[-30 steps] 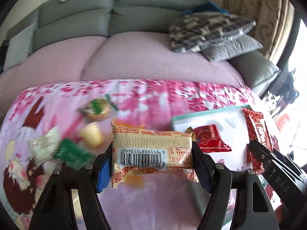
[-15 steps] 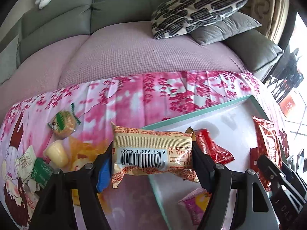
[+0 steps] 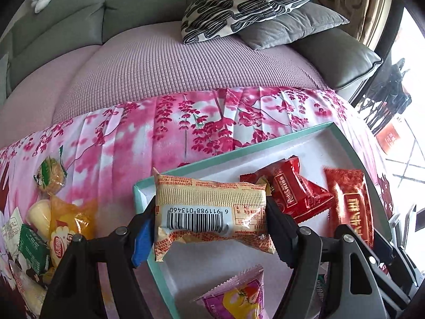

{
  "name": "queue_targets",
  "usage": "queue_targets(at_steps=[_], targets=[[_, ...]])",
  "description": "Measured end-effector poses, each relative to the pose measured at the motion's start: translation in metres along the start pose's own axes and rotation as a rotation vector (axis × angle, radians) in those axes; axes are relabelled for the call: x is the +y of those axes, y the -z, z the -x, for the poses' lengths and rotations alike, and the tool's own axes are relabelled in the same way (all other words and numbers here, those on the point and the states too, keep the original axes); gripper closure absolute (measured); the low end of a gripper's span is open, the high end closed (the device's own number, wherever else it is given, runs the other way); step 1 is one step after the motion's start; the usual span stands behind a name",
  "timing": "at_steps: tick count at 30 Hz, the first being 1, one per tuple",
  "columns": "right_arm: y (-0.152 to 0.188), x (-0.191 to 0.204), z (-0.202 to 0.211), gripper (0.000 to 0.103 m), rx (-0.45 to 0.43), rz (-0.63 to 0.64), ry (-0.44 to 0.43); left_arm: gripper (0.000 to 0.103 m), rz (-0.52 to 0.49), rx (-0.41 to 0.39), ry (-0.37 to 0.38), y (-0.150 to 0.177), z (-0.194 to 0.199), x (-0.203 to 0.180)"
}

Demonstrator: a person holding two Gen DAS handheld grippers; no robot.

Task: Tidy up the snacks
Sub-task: 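Carry both snacks over the tray and open both grippers to release them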

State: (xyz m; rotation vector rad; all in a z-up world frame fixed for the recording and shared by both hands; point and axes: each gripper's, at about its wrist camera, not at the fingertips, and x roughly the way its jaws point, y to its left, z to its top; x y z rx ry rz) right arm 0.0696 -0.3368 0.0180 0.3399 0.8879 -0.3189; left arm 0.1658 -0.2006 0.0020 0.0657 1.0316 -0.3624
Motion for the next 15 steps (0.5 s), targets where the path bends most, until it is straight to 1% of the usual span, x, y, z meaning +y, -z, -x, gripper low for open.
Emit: queue_targets(at_steps=[3,5,7,9,10,11,13,15], targets=[[-0.002,-0.002,0.001,0.052,-0.008,-0.004,0.006,0.018,0.021,0.001,-0.019,0.002,0.003,0.005],[-0.002,-0.001,0.002,0.044,-0.007,-0.004,-0.001,0.018,0.029,-0.015,-0.017,0.003,0.011,0.008],[-0.002,0.001,0.003,0.043,-0.004,0.004,-0.006,0.016,0.039,-0.036,-0.011,0.003,0.022,0.011],[-0.002,0.004,0.005,0.043,-0.002,0.012,-0.007,0.012,0.050,-0.055,-0.023,0.004,0.031,0.015],[-0.002,0.005,0.006,0.040,-0.003,0.017,-0.006,0.011,0.059,-0.060,-0.030,0.005,0.035,0.017],[-0.002,0.006,0.008,0.034,-0.006,0.024,-0.008,0.007,0.071,-0.065,-0.035,0.007,0.040,0.021],[-0.001,0.010,0.011,0.025,-0.013,0.038,-0.008,0.003,0.104,-0.082,-0.053,0.013,0.049,0.033],[0.000,0.014,0.012,0.020,-0.016,0.055,-0.014,0.003,0.135,-0.091,-0.067,0.020,0.055,0.044]])
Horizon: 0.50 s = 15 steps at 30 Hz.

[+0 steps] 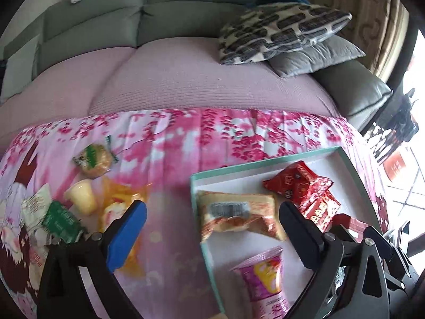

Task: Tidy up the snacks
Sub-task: 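Carry both snacks over the tray and open both grippers to release them, then move both open grippers back from the tray to the snack pile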

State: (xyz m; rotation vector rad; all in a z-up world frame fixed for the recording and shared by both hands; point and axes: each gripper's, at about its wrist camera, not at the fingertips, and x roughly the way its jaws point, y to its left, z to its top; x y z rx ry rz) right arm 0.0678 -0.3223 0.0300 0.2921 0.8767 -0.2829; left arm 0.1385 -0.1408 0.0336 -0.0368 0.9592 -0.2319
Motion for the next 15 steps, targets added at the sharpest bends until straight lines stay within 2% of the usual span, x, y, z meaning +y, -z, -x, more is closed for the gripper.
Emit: queue_targets(at_steps=[3,6,15], targets=[[0.003,0.010,0.000,0.000,0.006,0.041,0.016,0.003,0.070,-0.017,-0.047,0.013,0.009,0.026],[0.005,0.017,-0.001,0.000,0.008,0.065,0.023,0.003,0.089,-0.010,-0.107,0.028,0.012,0.043],[0.008,0.031,0.002,0.000,-0.002,0.085,0.016,0.003,0.179,0.005,-0.164,0.051,0.027,0.087]])
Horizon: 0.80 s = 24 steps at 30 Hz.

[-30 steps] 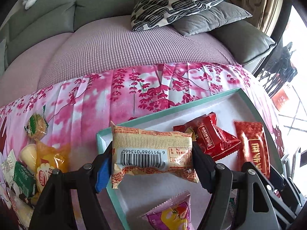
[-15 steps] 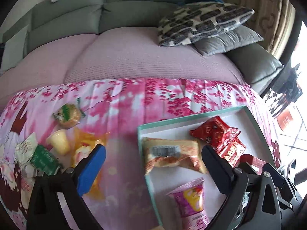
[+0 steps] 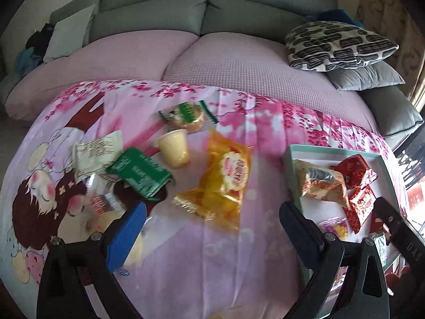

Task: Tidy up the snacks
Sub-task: 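Move both open grippers back from the tray to the snack pile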

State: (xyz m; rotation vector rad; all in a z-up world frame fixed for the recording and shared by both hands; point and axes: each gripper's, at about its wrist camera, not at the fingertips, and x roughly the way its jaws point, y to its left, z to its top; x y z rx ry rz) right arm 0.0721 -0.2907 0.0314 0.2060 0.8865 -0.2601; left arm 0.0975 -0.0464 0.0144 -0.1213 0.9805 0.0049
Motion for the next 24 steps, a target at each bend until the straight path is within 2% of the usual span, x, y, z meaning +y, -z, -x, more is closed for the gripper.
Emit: queue_targets(at_steps=[6,15,24], targets=[[0.001,0.022,0.013,0.000,-0.042,-0.010,-0.062,0.003,0.030,-0.004,-0.071,0.005,0.001,0.024],[0.021,0.086,0.018,0.000,-0.011,0.139,-0.119,0.003,0.115,0.012,-0.136,0.008,0.000,0.073],[0.042,0.131,0.019,0.000,0.006,0.245,-0.168,0.003,0.237,-0.001,-0.159,0.006,0.012,0.125]])
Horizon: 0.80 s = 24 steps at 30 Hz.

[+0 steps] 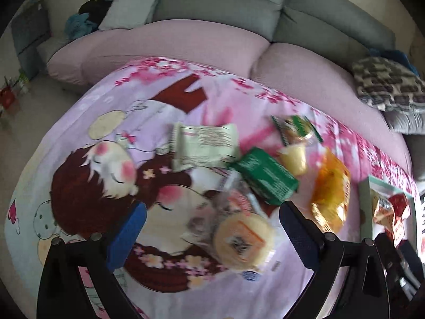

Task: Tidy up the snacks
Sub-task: 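Move both open grippers back from the tray to the snack pile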

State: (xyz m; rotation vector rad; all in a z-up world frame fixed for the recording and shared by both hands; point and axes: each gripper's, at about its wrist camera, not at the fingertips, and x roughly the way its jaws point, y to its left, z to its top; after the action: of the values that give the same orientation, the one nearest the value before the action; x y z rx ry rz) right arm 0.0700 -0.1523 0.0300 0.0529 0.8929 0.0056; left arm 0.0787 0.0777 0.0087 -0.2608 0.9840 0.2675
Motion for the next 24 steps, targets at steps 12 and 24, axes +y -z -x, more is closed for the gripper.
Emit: queue_targets(at_steps=[12,24], targets=[[0.013,0.051,-0.022,0.000,0.061,0.107,-0.050,0.003,0.093,0.046,-0.003,-0.005,-0.014,0.036],[0.015,0.044,-0.034,0.000,0.059,0.041,-0.049,0.003,0.092,0.139,0.110,0.004,-0.032,0.018]])
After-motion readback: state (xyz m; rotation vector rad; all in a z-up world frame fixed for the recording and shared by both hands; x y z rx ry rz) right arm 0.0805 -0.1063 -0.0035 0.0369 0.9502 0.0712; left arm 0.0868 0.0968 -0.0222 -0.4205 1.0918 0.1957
